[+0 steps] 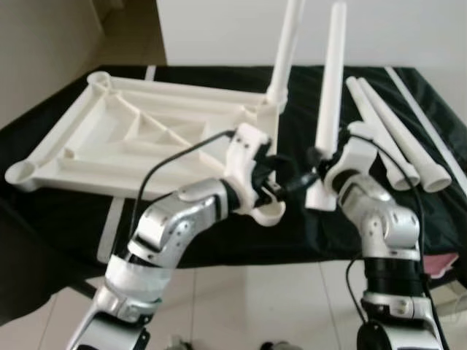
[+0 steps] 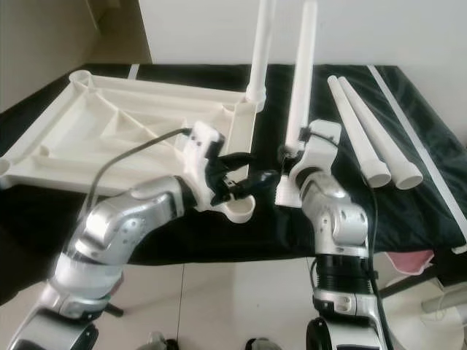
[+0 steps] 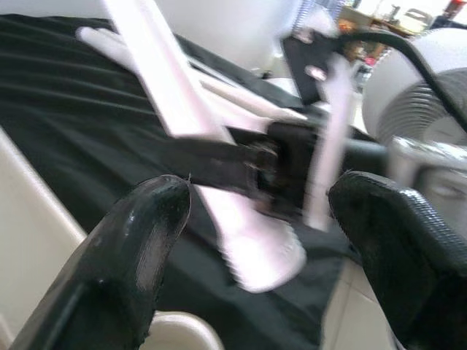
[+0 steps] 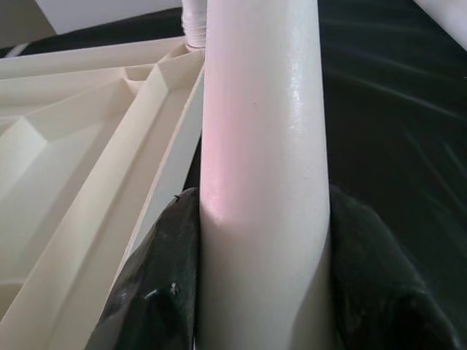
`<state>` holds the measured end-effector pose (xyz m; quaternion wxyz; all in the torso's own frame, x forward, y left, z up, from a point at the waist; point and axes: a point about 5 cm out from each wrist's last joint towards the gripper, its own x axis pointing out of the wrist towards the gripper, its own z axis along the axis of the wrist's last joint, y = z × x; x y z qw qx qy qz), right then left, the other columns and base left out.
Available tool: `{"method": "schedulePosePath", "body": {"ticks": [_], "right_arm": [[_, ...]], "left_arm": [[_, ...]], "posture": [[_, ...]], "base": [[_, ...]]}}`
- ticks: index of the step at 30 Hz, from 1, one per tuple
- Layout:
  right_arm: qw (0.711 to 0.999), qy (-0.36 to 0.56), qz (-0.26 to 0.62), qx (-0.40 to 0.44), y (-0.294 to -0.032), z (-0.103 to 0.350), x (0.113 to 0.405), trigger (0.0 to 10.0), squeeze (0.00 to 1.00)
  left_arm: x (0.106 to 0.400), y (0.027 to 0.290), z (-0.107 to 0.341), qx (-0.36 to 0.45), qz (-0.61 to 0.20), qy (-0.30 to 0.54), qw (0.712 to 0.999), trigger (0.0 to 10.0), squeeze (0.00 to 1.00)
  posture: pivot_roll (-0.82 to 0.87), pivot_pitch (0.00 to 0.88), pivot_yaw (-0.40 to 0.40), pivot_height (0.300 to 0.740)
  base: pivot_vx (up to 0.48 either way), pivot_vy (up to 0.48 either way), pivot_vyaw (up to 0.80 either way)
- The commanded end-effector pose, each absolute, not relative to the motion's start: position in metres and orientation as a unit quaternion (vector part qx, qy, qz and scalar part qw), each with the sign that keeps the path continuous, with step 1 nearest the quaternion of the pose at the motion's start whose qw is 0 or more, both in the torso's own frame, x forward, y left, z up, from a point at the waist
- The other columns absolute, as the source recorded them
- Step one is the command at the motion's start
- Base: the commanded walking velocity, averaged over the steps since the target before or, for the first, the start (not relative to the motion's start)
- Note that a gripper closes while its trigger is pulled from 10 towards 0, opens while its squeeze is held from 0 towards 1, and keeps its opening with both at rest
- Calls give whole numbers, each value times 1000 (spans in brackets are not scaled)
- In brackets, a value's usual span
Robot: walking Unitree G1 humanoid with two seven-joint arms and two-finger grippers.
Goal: Building children table
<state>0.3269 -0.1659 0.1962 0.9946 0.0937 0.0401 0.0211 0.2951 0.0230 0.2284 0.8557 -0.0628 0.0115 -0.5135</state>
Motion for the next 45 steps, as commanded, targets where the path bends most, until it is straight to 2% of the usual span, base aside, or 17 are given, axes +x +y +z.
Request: {"method": "schedulePosePath", "body": {"ticks": [1,8,10,13,23,28,35,36,41,45], "right_arm": [[993,5,41,113,-162,203,322,10000,0],[992,-12,49,117,-160,201,318,10000,0],[992,-36,65,101,-157,200,312,10000,0],[988,-67,85,110,-150,205,305,10000,0],[980,-102,99,136,-144,205,294,10000,0],[980,-113,118,113,-142,202,288,10000,0],[970,-118,179,110,-139,200,274,10000,0],[967,-118,195,111,-139,200,270,10000,0],[961,-125,222,108,-136,201,266,10000,0],[947,-121,278,106,-126,200,261,10000,0]], "left_arm": [[302,24,232,-64,-494,1,867,10000,0],[313,26,233,-77,-468,6,880,10000,0],[334,32,231,-69,-410,22,909,10000,0],[347,37,226,-70,-370,41,926,10000,0],[361,40,222,-103,-322,42,940,10000,0],[369,42,227,-59,-277,0,959,10000,0],[371,42,228,-48,-295,-27,954,10000,0],[369,38,230,-59,-321,-26,945,10000,0],[371,36,234,-45,-319,-41,946,10000,0],[368,29,238,-53,-375,-40,925,10000,0]], "posture": [[-83,62,17,740],[-90,56,22,740],[-103,33,26,740],[-106,27,26,740],[-115,0,18,740],[-118,0,15,740],[-127,0,21,740],[-119,0,16,740],[-114,0,15,740],[-115,0,16,740]], "base": [[0,0,0],[0,0,0],[0,0,0],[0,0,0],[0,0,0],[0,0,0],[0,0,0],[0,0,0],[0,0,0],[0,0,0]]}}
